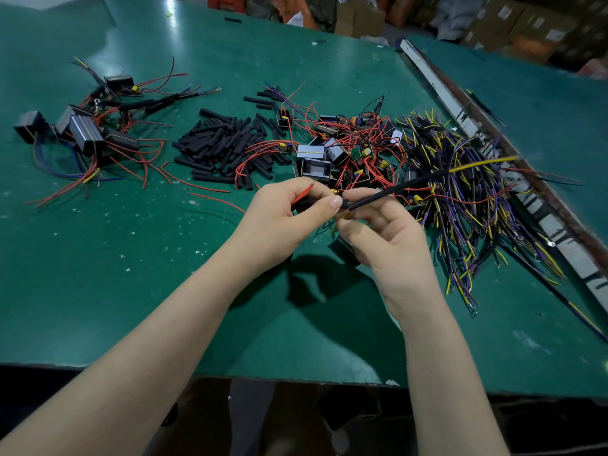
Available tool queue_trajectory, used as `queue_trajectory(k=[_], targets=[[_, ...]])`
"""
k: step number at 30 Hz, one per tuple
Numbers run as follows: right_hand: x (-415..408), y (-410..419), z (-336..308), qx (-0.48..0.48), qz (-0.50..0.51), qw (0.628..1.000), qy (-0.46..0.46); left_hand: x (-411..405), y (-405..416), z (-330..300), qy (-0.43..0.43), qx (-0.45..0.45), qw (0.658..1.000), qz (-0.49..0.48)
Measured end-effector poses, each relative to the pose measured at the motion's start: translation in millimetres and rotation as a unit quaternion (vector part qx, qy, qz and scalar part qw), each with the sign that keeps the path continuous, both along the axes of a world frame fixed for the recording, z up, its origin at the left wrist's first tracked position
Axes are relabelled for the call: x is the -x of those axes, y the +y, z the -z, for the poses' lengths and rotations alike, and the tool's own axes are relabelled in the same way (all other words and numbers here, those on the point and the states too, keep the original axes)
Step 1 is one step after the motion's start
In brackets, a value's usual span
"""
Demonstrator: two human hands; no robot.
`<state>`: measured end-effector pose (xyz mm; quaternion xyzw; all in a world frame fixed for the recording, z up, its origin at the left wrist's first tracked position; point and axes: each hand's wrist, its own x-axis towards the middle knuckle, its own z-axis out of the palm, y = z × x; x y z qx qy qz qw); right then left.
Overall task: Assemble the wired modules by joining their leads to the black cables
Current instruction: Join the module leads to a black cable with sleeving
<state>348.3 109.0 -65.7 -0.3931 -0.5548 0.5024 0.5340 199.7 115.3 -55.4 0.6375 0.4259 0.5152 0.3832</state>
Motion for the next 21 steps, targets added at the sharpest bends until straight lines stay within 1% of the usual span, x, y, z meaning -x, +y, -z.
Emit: queue_trajectory(k=[4, 7, 11, 13, 16, 19, 21], targets=[[4, 1, 5, -0.050, 0.030, 0.998, -0.037, 1, 0, 0, 0.010, 0.007, 1.000, 0.004], [5, 0, 7, -0.085, 0.062, 0.990, -0.096, 1, 1, -1, 0.006, 0.021, 1.000, 0.004], [6, -1, 5, -0.192, 0.124, 0.964, -0.134, 4, 1, -4, -0.034, 0.056, 0.998, 0.017], [6, -1, 3, -0.219, 0.136, 0.956, -0.141, 6, 2, -5, -0.051, 0.078, 0.995, 0.025], [7, -2, 3, -0.209, 0.126, 0.961, -0.131, 8, 3, -8, -0.063, 0.098, 0.992, 0.041], [9, -5, 1, -0.190, 0.099, 0.974, -0.077, 10, 3, -9, -0.070, 0.126, 0.988, 0.056], [10, -6, 0, -0.189, 0.089, 0.976, -0.063, 12, 4, -9, -0.076, 0.152, 0.983, 0.067]])
